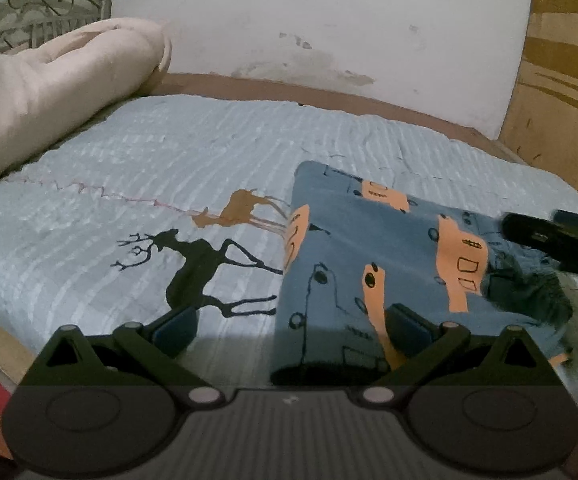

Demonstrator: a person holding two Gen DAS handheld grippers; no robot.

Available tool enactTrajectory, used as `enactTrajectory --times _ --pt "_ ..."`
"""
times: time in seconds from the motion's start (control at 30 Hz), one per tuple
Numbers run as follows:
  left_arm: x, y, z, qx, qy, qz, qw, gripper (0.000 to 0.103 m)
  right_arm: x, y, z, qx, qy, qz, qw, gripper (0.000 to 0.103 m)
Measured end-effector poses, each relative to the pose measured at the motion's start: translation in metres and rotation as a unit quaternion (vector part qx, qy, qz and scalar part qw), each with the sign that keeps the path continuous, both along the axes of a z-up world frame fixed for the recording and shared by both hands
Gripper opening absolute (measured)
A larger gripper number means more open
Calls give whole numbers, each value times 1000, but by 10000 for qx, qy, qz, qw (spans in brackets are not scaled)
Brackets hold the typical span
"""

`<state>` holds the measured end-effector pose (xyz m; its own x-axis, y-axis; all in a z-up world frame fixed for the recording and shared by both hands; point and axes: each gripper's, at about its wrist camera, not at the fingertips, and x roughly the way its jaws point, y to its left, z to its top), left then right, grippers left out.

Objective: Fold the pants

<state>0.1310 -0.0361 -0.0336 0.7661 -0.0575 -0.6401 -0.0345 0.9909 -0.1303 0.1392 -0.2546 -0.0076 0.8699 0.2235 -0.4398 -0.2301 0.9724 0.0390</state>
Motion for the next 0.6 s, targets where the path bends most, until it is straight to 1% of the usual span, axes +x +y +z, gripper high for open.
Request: enactTrajectory --times 0.07,0.13,0.23,0.3,0.33,0.43,0.5,0.53,0.6 --pt "-1 3 0 -51 15 -28 10000 102 24 8 -1 -179 123 -53 9997 102" --pt "-1 3 0 -62 12 -43 10000 102 44 11 -7 -264 343 -246 9988 102" --pt "-1 2 -1 -21 -6 -54 10000 102 66 7 -27 -495 763 -564 9943 102" --pt "-1 3 -1 -12 -17 -58 10000 102 71 -2 -36 -244 937 -560 9937 102" --pt "-1 3 -1 -27 -18 -54 10000 102 69 -7 -35 -116 937 -565 9939 102" --pt "-1 2 -2 -30 -20 -36 10000 102 50 -13 -22 176 534 -524 9970 102" --pt "-2 1 -2 -6 -29 -38 10000 102 39 -9 -17 258 435 -387 9980 102" --pt "-2 1 -2 -8 -27 -44 10000 102 35 -3 -17 161 437 -245 9986 102" --pt "-2 1 -2 -10 -23 -41 10000 102 34 12 -26 -212 508 -117 9984 102"
